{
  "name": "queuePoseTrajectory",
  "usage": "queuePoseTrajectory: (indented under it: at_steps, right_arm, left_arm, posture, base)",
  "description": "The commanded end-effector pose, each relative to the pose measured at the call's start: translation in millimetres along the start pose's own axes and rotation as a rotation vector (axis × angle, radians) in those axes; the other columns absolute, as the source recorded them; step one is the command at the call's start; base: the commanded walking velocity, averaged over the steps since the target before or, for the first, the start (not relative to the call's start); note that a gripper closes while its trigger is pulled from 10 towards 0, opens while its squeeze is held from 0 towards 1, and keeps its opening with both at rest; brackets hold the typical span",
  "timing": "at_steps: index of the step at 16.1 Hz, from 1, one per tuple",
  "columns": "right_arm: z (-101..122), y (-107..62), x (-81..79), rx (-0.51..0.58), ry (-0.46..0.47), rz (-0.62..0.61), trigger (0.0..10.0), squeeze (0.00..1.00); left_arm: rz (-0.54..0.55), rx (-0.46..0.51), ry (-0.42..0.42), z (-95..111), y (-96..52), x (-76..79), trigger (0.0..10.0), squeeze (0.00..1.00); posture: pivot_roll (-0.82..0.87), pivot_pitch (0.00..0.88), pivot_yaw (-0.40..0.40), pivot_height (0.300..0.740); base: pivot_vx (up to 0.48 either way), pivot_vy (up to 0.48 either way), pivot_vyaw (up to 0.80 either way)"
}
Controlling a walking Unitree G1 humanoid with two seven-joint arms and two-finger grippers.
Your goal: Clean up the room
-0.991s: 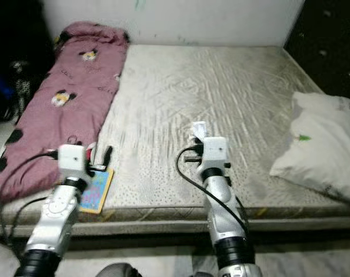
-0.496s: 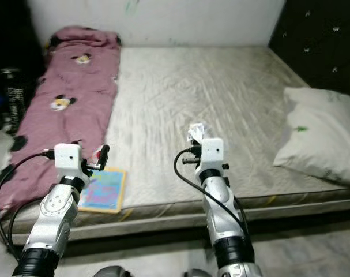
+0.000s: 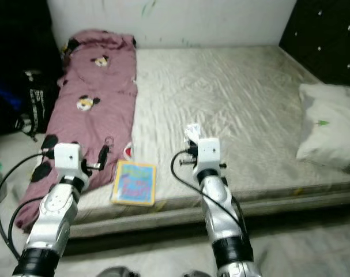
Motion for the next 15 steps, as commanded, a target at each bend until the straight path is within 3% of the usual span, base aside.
queuePoseTrajectory:
  at_steps: [1, 5, 12, 15]
  right_arm:
    - [-2, -1.7, 8.6, -0.005, -0.002, -0.023, 10.0, 0.0]
    - [3, -1.1, -4.1, 0.026, -0.03, 0.038, 10.0, 0.0]
    - [1, -0.6, -7.4, 0.015, -0.025, 0.057, 10.0, 0.0]
    - [5, -0.7, -12.7, 0.037, -0.039, 0.083, 10.0, 0.0]
  left_arm:
    - [-0.01, -0.016, -0.006, -4, 0.9, 6.0, 10.0, 0.0]
    - [-0.006, -0.017, -0.001, -3, 1.6, 5.3, 10.0, 0.0]
    - [-0.014, -0.002, 0.01, -1, 2.5, 6.7, 10.0, 0.0]
    - [-0.012, -0.004, 0.02, -1, 2.9, 7.2, 10.0, 0.0]
  posture:
    - [0.06, 0.0, -0.002, 0.74]
    - [0.06, 0.0, -0.002, 0.74]
    - [0.06, 0.0, -0.001, 0.74]
    - [0.06, 0.0, -0.001, 0.74]
  base:
    - [0.0, 0.48, 0.0]
    - [0.0, 0.48, 0.0]
    - [0.0, 0.471, 0.0]
    - [0.0, 0.0, 0.0]
Point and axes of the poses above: a point about 5 cm out from each wrist's last joint towards the gripper, its own y axis pointing out of the wrist towards the gripper, its own z axis along the axis of the wrist's last joint, x = y × z, the point moved 6 cm from there along y, pointing out of the wrist towards the gripper, and after that the axes turned 9 degrees about -y, right-handed, at the moved point
